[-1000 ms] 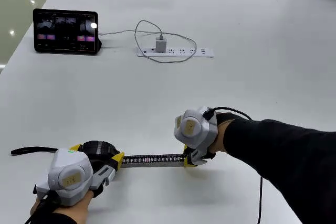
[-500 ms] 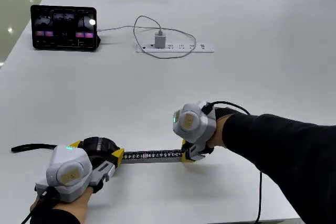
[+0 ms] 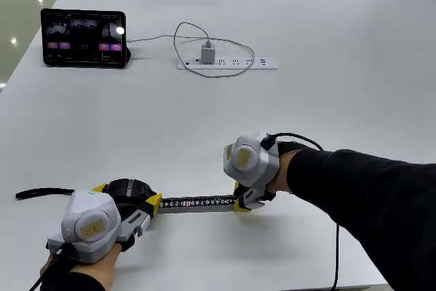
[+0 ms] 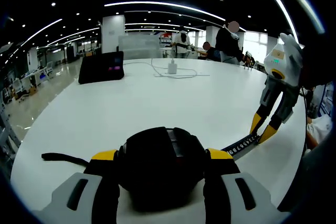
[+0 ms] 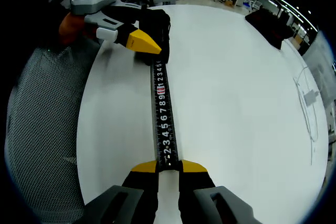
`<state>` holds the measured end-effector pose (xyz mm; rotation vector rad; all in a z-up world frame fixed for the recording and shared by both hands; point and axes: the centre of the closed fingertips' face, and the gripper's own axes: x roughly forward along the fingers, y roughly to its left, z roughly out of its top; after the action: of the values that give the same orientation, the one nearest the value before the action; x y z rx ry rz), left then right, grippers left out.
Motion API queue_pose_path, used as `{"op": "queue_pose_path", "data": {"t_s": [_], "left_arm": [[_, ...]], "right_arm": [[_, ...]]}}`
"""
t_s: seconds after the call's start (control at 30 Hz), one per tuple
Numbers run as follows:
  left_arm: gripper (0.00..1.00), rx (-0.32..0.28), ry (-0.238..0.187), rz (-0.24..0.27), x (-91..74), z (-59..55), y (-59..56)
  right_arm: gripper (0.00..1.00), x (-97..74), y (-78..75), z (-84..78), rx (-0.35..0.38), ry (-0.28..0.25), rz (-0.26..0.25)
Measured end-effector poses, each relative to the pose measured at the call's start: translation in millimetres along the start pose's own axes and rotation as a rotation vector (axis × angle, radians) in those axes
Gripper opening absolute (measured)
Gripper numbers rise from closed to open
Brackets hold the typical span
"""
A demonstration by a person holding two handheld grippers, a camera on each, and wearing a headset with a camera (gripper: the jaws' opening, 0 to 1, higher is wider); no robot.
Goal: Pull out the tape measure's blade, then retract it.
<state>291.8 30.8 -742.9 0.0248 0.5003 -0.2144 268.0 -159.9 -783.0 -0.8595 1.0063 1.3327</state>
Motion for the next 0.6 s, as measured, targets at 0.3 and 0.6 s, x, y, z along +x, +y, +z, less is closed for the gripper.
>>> {"op": "queue_pose_path", "data": {"t_s": [0.3,0.6], "left_arm": [[0.6,-0.005,0.002,-0.005,0.2,-0.1,-0.4],[0.6,-0.002,0.002,-0.006,0.2,-0.5,0.0]], "right_arm": [[0.1,1.6,0.0,3.4,-0.006,-0.008,0.003],[0.1,2.6,0.9,6.9,-0.004,-0.016,-0.005]]}}
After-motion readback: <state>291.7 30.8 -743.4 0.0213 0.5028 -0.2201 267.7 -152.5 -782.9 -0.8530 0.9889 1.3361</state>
